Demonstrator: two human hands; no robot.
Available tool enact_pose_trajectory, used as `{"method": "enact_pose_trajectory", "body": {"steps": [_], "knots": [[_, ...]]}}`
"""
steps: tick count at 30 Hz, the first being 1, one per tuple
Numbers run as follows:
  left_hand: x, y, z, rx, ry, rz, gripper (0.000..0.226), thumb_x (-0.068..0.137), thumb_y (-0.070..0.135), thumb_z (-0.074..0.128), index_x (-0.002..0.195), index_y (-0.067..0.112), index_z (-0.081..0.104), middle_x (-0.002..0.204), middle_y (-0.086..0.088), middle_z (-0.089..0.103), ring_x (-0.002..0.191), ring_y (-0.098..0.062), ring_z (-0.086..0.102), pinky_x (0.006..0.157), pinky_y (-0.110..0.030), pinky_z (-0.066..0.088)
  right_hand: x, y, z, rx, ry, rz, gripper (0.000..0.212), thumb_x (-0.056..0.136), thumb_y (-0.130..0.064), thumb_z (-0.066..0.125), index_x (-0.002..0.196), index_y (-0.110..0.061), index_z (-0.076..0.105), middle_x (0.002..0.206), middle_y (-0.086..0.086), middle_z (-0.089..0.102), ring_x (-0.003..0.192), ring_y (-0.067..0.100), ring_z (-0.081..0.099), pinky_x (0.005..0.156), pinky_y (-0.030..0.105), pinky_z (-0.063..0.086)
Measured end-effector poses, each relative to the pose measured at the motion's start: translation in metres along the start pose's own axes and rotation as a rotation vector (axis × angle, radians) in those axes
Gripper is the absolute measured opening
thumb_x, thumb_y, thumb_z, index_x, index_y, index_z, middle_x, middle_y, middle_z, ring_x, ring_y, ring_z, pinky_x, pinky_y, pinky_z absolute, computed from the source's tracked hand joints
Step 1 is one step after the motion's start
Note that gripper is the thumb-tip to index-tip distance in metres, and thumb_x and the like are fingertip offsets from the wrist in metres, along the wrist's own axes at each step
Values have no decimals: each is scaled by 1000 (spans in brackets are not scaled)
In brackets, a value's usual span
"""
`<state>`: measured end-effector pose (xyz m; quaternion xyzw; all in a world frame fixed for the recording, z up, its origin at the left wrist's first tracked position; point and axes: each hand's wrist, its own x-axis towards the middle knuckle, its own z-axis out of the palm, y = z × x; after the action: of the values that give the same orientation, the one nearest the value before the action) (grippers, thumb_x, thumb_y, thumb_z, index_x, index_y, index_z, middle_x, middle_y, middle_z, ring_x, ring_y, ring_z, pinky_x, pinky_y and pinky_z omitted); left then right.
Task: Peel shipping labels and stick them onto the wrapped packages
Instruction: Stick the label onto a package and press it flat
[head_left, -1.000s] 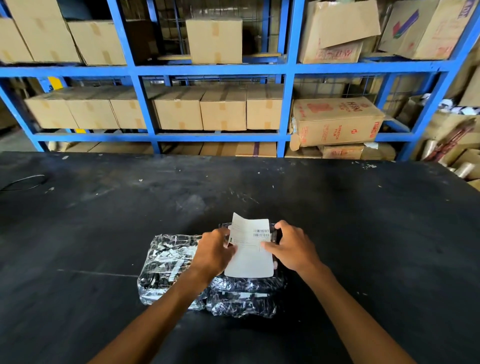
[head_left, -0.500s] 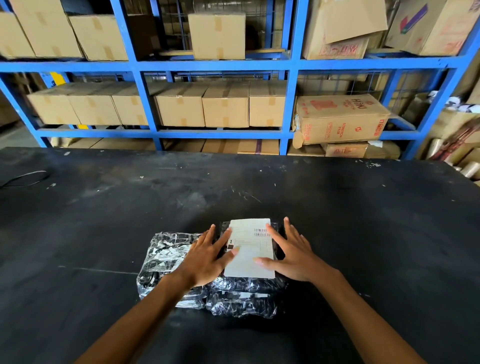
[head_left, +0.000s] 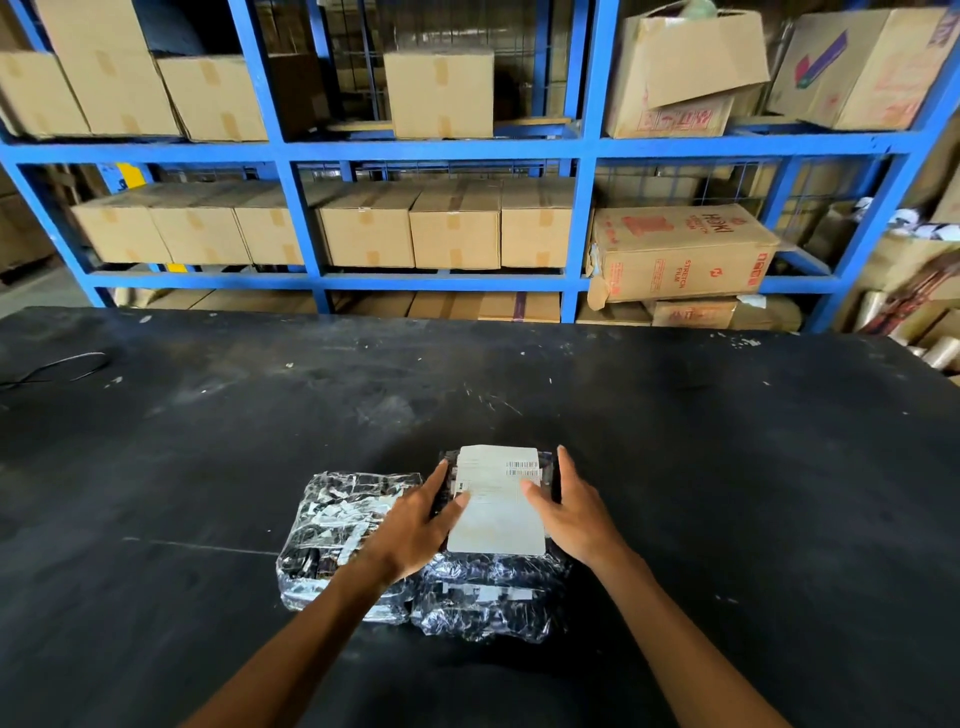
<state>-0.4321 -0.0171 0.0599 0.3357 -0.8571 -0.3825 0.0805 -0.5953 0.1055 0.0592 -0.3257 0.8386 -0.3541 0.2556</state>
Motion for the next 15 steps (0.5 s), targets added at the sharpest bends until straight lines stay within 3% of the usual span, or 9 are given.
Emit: {"method": "enact_pose_trajectory", "body": {"steps": [5,8,11,15], "knots": [[-7,11,-3,21,88,16,46,99,34,38,140,11,38,79,-1,62,56,-7,55,45,-12,46,-23,-8,-2,154,189,-7,68,88,-34,62,146,-15,33,143,12,47,132,25,44,110,34,36],[-27,20,-8,5,142,25,48,98,36,41,140,10,41,84,-4,66,59,-7,57,49,-10,48,-42,-20,-8,198,288,-59,62,84,-34,66,139,-14,45,132,13,57,120,26,54,103,38,44],[-58,37,-10,25,190,70,46,98,35,42,138,11,44,91,-6,68,59,-8,58,51,-9,46,-68,-24,-21,198,330,-108,57,83,-30,68,135,-10,51,122,10,63,112,23,59,94,28,46],[-107,53,0,85,154,86,48,98,37,41,136,9,46,108,-16,70,80,-25,66,72,-31,52,-114,-6,-29,250,305,-76,62,81,-31,71,136,-13,50,109,6,68,95,20,67,89,38,54]]}}
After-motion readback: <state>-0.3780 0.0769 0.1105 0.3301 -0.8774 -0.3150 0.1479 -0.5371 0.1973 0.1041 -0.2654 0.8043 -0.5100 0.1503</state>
